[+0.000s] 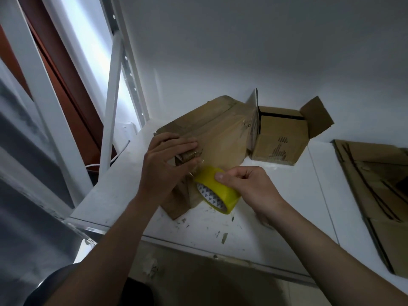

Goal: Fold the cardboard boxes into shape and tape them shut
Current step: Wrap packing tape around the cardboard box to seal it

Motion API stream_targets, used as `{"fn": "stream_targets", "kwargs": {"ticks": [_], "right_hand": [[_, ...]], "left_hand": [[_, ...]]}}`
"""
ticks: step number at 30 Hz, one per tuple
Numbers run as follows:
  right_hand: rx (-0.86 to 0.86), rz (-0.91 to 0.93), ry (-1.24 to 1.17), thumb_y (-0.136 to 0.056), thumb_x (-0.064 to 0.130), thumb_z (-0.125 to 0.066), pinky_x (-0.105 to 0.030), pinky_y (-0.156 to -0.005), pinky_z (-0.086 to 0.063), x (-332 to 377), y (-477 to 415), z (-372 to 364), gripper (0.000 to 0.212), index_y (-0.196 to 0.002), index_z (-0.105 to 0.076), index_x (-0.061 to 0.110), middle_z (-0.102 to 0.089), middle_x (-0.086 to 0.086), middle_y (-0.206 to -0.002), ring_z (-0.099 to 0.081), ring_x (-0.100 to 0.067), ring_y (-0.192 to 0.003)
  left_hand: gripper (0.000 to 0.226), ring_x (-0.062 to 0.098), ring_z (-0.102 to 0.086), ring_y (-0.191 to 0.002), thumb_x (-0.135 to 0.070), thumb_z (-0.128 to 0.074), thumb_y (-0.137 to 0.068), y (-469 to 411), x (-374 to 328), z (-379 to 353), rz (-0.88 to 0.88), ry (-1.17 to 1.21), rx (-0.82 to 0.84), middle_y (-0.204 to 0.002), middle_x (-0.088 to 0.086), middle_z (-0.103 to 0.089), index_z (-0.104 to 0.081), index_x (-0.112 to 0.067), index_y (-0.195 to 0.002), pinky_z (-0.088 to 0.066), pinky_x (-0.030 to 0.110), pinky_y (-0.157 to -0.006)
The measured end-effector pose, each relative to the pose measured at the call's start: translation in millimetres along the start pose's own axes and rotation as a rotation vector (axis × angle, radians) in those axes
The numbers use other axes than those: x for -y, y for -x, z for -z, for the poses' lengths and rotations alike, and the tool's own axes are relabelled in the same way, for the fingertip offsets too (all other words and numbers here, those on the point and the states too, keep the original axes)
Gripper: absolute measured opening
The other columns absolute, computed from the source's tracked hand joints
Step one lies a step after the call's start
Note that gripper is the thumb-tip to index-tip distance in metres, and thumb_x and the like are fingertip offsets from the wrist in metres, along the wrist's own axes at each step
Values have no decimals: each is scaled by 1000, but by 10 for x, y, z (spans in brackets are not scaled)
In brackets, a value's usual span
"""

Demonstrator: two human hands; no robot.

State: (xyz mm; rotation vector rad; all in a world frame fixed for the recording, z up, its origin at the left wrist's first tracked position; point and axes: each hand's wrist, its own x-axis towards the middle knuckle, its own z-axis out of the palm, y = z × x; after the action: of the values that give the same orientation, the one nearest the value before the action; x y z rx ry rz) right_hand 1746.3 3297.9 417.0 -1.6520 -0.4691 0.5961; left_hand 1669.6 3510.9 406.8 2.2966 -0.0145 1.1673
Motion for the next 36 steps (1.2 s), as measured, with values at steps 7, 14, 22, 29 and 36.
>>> {"fn": "stream_targets", "kwargs": {"ticks": [7, 14, 22, 29, 36], "right_hand": [[-19, 3, 10, -81, 37, -83, -24, -68, -58, 33, -110, -94, 26, -78, -79, 12, -76, -6, -80, -72, -15, -74], [-92, 75, 228, -77, 52, -81, -15, -57, -51, 53, -140, -30, 31, -69, -79, 22, -73, 3, -72, -67, -4, -66], [-16, 86, 266, -83, 52, -75, -13, -70, -46, -37, -189, -69, 35, -82, -82, 18, -73, -3, -76, -67, -7, -72], [-2, 129, 360, -90, 45, -72, -15, -52, -37, -29, -267, -59, 38, -72, -76, 11, -68, -14, -74, -50, -11, -60], [46, 108, 372, -89, 20, -75, -1, -69, -42, 24, -145, 195, 12, -81, -81, 26, -76, 17, -82, -66, 9, -81]], "left_hand": [[48, 31, -52, -131, -37, -72, -84, -19, 139, 102, -37, 16, 134, -128, 0, -66, -67, -11, -124, -40, 32, -112], [46, 36, -24, -151, -28, -81, -81, 79, 121, -79, 11, 17, 103, -146, 5, -52, -66, -13, -121, -26, 52, -123], [55, 27, -11, -156, -36, -81, -80, -133, 194, 142, 274, 26, 174, -160, 4, -38, -60, -32, -131, -19, 61, -122], [24, 22, -68, -93, -45, -61, -96, 246, -94, 241, 999, 196, -4, -93, 1, -70, -55, -22, -99, -45, 28, -66], [45, 22, -76, -93, -25, -71, -94, 410, -400, -79, 1191, 671, 122, -118, 13, -70, -49, -6, -128, -61, 38, -71]]}}
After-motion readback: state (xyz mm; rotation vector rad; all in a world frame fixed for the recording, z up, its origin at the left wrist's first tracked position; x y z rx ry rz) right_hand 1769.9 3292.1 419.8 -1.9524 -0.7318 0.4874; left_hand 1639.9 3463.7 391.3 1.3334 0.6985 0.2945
